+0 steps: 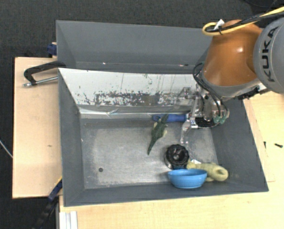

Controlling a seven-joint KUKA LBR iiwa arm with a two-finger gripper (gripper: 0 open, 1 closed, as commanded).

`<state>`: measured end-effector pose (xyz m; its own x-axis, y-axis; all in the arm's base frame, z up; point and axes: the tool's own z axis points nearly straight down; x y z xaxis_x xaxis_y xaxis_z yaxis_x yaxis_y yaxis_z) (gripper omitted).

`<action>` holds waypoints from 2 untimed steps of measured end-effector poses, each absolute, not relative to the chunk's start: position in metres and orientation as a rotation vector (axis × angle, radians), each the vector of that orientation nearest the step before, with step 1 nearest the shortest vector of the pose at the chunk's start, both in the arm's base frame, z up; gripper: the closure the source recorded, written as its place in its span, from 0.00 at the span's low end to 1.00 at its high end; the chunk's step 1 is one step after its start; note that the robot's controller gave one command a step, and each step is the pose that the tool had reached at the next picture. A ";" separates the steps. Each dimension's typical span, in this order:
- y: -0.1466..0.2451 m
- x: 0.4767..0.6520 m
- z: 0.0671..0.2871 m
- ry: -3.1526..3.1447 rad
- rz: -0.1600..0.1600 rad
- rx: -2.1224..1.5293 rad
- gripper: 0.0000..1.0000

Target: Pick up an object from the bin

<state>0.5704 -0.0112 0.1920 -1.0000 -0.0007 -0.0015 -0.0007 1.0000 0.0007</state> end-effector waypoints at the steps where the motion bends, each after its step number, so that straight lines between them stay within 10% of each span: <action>1: -0.028 0.576 0.096 3.129 0.004 0.113 0.00; 2: -0.029 0.574 0.092 3.136 0.002 0.115 1.00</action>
Offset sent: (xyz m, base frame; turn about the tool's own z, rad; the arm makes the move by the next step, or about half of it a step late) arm 0.0025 -0.0205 -0.1117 0.0752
